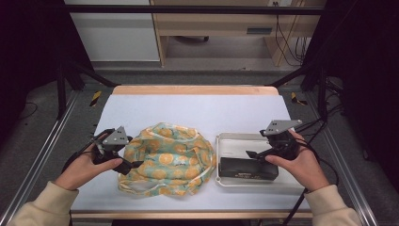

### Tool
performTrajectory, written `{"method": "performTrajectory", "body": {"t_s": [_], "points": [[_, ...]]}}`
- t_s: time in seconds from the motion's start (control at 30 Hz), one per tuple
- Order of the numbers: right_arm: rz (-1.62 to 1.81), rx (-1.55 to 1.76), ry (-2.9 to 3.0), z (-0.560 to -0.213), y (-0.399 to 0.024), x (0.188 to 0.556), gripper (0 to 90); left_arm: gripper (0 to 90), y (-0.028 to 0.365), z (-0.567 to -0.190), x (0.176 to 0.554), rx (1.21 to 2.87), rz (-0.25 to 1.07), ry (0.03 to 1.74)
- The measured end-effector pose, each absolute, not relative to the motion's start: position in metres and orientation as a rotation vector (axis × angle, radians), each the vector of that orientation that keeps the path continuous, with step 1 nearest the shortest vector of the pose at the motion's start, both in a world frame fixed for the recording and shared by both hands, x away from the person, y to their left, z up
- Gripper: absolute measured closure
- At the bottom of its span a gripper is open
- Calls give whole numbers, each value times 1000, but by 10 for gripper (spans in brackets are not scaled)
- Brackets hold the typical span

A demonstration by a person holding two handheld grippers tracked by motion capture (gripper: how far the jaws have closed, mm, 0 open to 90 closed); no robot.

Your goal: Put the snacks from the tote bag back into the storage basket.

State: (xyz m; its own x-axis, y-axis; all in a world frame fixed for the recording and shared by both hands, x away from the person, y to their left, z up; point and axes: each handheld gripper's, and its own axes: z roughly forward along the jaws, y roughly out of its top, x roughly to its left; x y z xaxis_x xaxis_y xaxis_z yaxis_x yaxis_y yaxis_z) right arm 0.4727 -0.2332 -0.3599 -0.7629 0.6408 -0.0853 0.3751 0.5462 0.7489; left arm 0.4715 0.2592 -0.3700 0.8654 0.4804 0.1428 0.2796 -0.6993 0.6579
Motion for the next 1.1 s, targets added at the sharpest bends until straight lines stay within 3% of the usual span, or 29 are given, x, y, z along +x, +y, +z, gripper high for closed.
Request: {"method": "performTrajectory", "body": {"t_s": [0.63, 1.1], "points": [[1140, 1165, 2152, -347, -199, 494, 64, 51, 240, -354, 482, 2350, 438, 587], [1126, 1201, 2078, -338, -199, 496, 56, 50, 253, -349, 486, 2270, 499, 663]]}}
